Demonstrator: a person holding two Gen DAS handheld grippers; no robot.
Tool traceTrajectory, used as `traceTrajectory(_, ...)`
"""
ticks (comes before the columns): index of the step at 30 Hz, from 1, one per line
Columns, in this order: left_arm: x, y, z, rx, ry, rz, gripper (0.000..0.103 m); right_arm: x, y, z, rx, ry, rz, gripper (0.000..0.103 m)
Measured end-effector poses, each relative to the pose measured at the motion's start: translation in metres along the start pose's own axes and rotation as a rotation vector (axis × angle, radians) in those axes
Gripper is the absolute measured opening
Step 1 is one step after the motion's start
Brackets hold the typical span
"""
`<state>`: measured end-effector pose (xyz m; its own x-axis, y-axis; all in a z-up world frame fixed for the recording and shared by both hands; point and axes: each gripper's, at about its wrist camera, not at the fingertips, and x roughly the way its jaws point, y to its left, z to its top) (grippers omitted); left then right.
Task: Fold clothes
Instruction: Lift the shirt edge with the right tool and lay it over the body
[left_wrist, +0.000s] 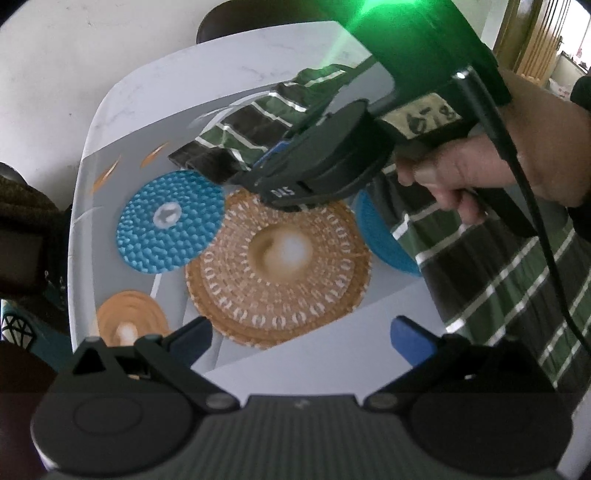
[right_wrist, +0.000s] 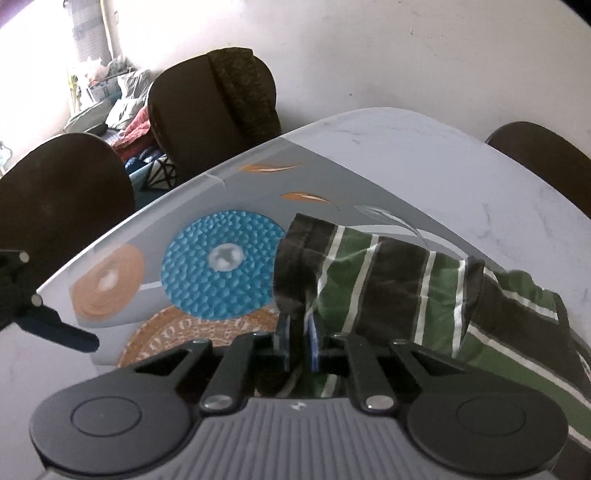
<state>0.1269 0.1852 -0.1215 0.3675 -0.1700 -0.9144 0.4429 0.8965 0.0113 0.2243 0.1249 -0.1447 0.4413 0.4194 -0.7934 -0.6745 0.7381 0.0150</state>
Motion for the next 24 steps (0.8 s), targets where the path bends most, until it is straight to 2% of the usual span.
traceTrajectory(5,0.002,-0.006,0.002,0.011,0.009,-0.003,0.103,-0.002,-0.014,-0.001,0.145,-0.027,0.024,0.008)
traceTrajectory(8,0.003,-0.012,0.005,0.023,0.012,-0.004,0.103,-0.011,-0.017,-0.001,0.176,-0.059,0.017,0.008)
traceTrajectory(11,0.003,-0.019,0.01,0.033,0.008,-0.005,0.103,-0.025,-0.022,0.001,0.213,-0.099,0.012,0.008)
traceTrajectory(17,0.002,-0.039,0.023,0.071,-0.003,-0.017,0.103,-0.061,-0.052,-0.002,0.383,-0.213,-0.006,0.008)
traceTrajectory(24,0.003,-0.069,0.031,0.134,-0.008,-0.038,0.103,-0.088,-0.087,-0.039,0.563,-0.246,-0.077,0.008)
